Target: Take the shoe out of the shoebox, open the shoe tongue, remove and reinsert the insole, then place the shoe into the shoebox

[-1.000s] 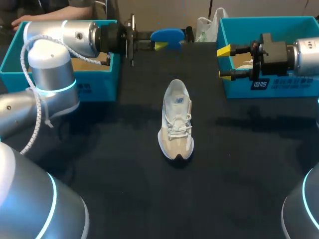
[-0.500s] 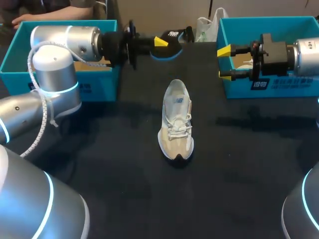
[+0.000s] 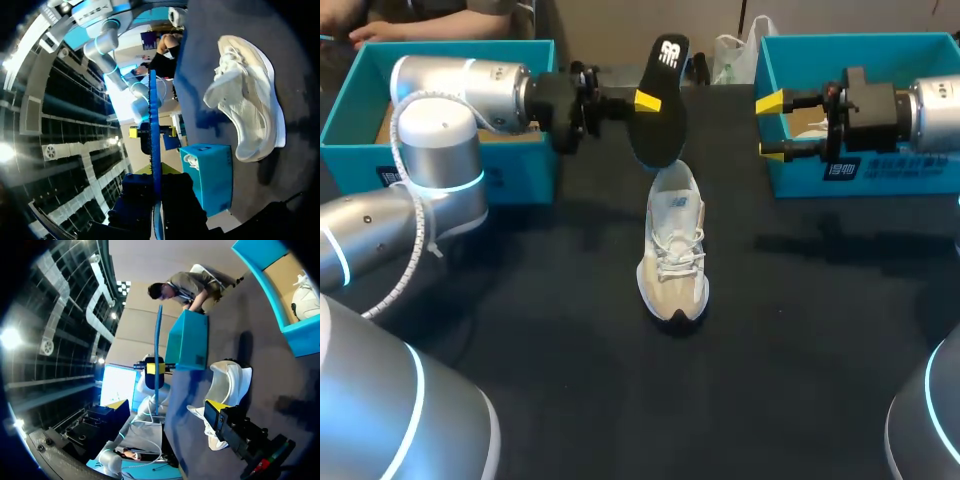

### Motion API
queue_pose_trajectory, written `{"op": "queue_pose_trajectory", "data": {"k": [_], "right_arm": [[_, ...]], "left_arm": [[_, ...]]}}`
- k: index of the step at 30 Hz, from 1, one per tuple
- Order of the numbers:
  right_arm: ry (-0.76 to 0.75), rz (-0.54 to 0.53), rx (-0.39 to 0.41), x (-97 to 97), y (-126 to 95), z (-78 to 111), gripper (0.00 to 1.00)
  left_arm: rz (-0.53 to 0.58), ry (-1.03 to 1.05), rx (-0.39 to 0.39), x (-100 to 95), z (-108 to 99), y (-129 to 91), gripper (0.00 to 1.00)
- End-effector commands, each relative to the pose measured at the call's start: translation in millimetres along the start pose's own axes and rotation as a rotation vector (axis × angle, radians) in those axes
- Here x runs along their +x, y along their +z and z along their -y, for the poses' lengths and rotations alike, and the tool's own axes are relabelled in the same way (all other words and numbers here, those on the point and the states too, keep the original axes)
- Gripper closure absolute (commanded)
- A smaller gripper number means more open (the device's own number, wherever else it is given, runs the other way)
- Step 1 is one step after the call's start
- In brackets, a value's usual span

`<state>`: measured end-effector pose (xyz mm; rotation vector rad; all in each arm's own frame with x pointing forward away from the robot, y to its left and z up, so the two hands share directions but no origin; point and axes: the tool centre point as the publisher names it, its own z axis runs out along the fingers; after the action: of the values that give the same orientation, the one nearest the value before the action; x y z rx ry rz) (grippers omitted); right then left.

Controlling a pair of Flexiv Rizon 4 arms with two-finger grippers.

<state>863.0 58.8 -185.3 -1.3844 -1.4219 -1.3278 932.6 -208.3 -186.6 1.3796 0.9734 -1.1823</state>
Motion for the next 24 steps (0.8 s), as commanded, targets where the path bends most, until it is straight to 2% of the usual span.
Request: {"op": "queue_pose_trajectory", "data": {"k": [1, 9, 24], "right_arm": [[0.001, 0.002, -0.001, 0.0, 1.6, -0.4, 0.0], [0.001, -0.009, 0.015, -1.8, 6.5, -1.6, 0.0], [-0.01, -0.041, 0.108, -4.5, 38.7, -5.6, 0.0]], "left_arm": [[0.003, 0.0, -0.041, 2.2, 3.2, 10.0, 1.0], [-0.004, -0.015, -0.088, 8.3, 4.3, 19.1, 1.0], [-0.032, 0.008, -0.124, 18.5, 6.0, 43.2, 1.0]]}}
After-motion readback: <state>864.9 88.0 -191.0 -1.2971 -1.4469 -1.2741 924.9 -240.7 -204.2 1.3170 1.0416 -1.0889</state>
